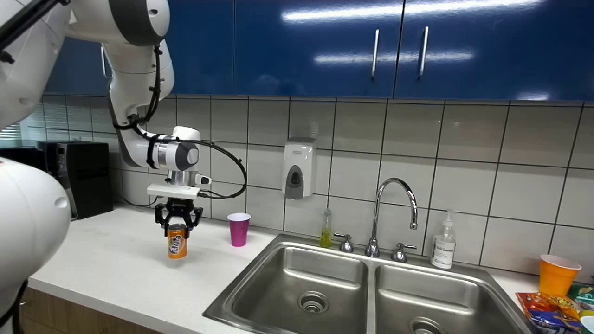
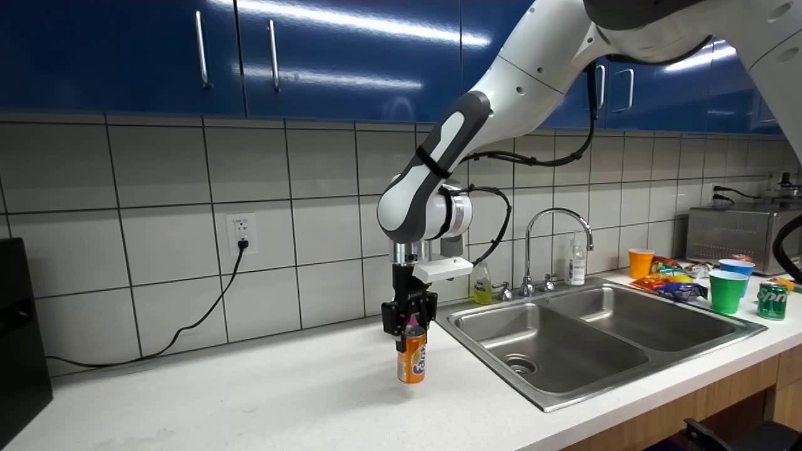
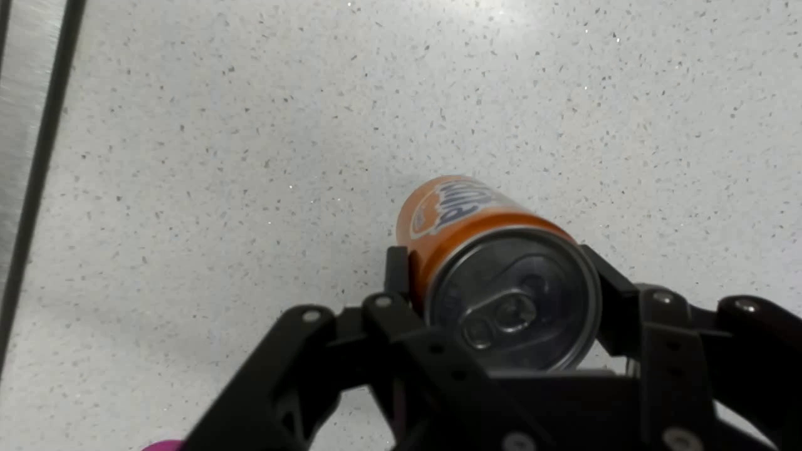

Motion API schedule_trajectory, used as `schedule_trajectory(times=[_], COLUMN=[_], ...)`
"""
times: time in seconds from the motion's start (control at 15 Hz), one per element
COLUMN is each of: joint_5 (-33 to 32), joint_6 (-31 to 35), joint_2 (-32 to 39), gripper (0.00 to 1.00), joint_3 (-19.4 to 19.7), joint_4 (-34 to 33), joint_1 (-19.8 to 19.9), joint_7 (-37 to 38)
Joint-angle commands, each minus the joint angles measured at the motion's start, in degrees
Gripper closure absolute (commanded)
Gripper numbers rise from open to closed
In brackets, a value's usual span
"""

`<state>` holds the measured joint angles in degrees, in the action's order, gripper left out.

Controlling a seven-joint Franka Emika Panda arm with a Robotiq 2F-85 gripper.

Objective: Put the orange can in the sink on the left.

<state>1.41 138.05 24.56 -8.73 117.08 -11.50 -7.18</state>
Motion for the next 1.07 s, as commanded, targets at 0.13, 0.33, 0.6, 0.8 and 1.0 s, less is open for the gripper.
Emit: schedule_trajectory(times=[0.13, 0.33, 0.6, 0.8, 1.0], joint_5=[-1.84, -1.37, -1.34, -1.26, -0.92], joint_6=[-1.11, -1.13, -0.94, -0.95, -0.73], joint_2=[-6.22, -8.46, -11.18, -12.87, -14.32], gripper=[0.61, 0.61, 0.61, 0.61, 0.61], joint_3=[0.49, 0.95, 1.90, 2.68, 3.57], joint_4=[4.78, 7.02, 9.67, 11.47, 13.36], joint_1=[0.18, 0.78, 1.41, 2.10, 3.18], joint_7=[3.54, 4.20, 5.00, 5.28, 5.44])
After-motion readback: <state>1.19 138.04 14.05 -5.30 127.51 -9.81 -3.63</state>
